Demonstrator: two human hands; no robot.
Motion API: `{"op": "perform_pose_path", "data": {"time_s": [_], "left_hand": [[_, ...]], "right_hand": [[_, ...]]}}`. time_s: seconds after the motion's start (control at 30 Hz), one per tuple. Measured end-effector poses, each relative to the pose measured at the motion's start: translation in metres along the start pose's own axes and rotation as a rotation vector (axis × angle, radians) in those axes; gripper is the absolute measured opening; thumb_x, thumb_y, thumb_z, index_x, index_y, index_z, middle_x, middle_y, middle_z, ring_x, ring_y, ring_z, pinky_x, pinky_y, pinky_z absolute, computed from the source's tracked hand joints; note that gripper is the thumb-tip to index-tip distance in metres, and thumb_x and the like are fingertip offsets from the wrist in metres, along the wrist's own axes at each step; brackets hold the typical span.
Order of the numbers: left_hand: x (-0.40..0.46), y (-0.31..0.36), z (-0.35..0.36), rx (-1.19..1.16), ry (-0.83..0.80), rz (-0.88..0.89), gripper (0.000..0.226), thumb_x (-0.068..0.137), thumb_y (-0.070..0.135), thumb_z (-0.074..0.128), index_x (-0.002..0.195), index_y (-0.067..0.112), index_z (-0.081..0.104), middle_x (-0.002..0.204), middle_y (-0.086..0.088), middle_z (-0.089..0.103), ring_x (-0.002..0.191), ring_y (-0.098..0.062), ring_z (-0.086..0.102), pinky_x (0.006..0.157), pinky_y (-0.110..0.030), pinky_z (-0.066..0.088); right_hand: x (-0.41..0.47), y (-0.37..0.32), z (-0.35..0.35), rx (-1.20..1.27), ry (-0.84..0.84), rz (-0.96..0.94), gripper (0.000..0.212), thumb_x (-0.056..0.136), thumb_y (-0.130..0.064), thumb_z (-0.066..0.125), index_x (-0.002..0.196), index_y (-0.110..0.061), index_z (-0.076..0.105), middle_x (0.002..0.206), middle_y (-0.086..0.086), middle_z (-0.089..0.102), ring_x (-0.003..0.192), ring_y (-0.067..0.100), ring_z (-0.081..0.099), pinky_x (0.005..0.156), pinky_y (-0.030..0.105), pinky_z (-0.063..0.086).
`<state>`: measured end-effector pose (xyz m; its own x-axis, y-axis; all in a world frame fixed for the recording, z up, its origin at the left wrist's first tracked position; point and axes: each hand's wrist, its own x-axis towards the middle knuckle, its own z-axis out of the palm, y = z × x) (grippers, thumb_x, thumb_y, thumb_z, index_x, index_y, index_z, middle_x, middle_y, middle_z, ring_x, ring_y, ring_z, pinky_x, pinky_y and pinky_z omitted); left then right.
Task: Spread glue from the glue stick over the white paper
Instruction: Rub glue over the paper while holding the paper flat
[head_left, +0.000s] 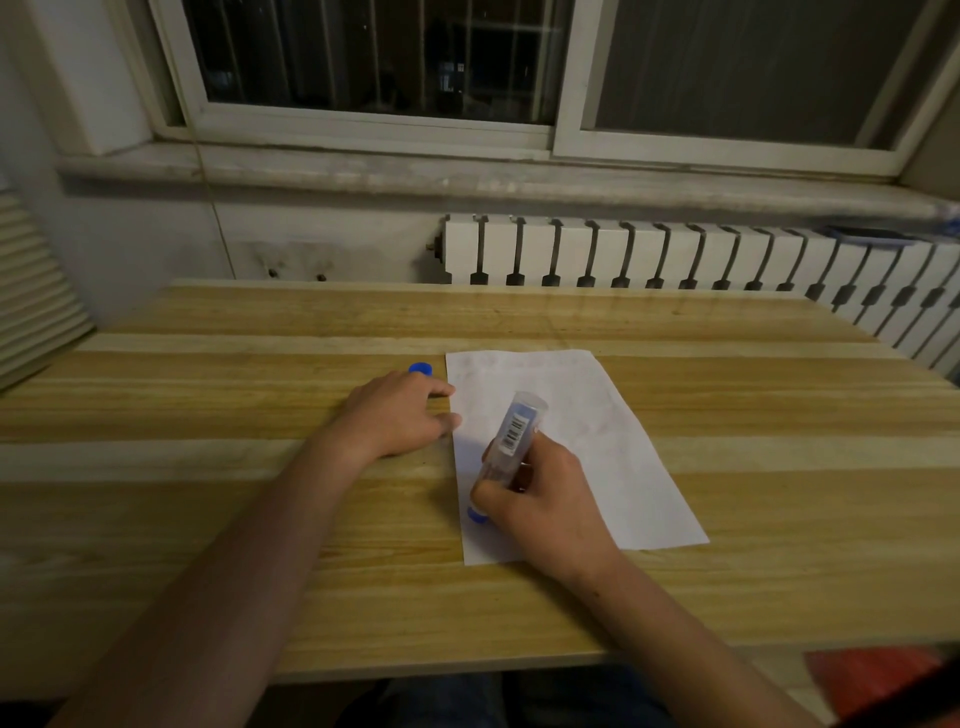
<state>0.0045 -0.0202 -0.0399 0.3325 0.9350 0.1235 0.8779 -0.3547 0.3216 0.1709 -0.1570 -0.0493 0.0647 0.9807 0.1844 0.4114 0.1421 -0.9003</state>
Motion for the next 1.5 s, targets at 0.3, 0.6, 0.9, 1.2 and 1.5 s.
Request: {"op": "perform_pose_path", "data": {"time_s": [0.3, 0.6, 0.9, 1.2, 1.5], "left_hand": [[0.004, -0.003, 0.002, -0.001, -0.021, -0.014, 0.055, 0.083, 0.061, 0.06, 0.134, 0.038, 0.056, 0.12, 0.004, 0.064, 0.106, -0.018, 0.058, 0.085, -0.039, 0.049], [0.003, -0.001, 0.001, 0.019, -0.019, -0.022, 0.055, 0.084, 0.06, 0.059, 0.135, 0.039, 0.056, 0.122, 0.005, 0.064, 0.107, -0.018, 0.057, 0.086, -0.038, 0.047], [0.005, -0.002, 0.003, 0.026, -0.028, -0.022, 0.056, 0.085, 0.061, 0.058, 0.136, 0.04, 0.054, 0.128, 0.005, 0.061, 0.113, -0.018, 0.057, 0.088, -0.039, 0.047], [0.009, -0.008, 0.008, -0.003, -0.01, -0.026, 0.056, 0.08, 0.064, 0.057, 0.132, 0.044, 0.056, 0.11, 0.011, 0.064, 0.1, -0.015, 0.058, 0.074, -0.034, 0.044], [0.008, -0.009, 0.007, -0.011, -0.013, 0.002, 0.054, 0.083, 0.063, 0.056, 0.133, 0.043, 0.055, 0.095, 0.016, 0.06, 0.091, -0.011, 0.056, 0.07, -0.034, 0.044]], "right_hand": [[0.0, 0.004, -0.008, 0.002, 0.032, 0.024, 0.022, 0.071, -0.024, 0.072, 0.087, -0.011, 0.062, 0.076, 0.003, 0.066, 0.071, 0.014, 0.064, 0.054, 0.026, 0.053], [-0.001, 0.004, -0.017, -0.001, 0.064, 0.024, 0.02, 0.069, -0.019, 0.071, 0.082, -0.008, 0.062, 0.075, 0.009, 0.067, 0.06, 0.018, 0.061, 0.052, 0.03, 0.051], [-0.001, 0.005, -0.022, -0.027, 0.094, 0.034, 0.022, 0.069, -0.02, 0.072, 0.085, -0.007, 0.063, 0.077, 0.01, 0.068, 0.07, 0.023, 0.064, 0.055, 0.033, 0.053], [0.0, 0.014, -0.04, -0.042, 0.158, 0.084, 0.013, 0.076, -0.018, 0.073, 0.086, -0.015, 0.064, 0.077, -0.001, 0.069, 0.071, 0.016, 0.066, 0.057, 0.03, 0.055], [0.003, 0.024, -0.058, -0.014, 0.211, 0.081, 0.011, 0.071, -0.019, 0.071, 0.08, -0.02, 0.064, 0.074, -0.006, 0.068, 0.064, 0.006, 0.064, 0.056, 0.026, 0.053]]}}
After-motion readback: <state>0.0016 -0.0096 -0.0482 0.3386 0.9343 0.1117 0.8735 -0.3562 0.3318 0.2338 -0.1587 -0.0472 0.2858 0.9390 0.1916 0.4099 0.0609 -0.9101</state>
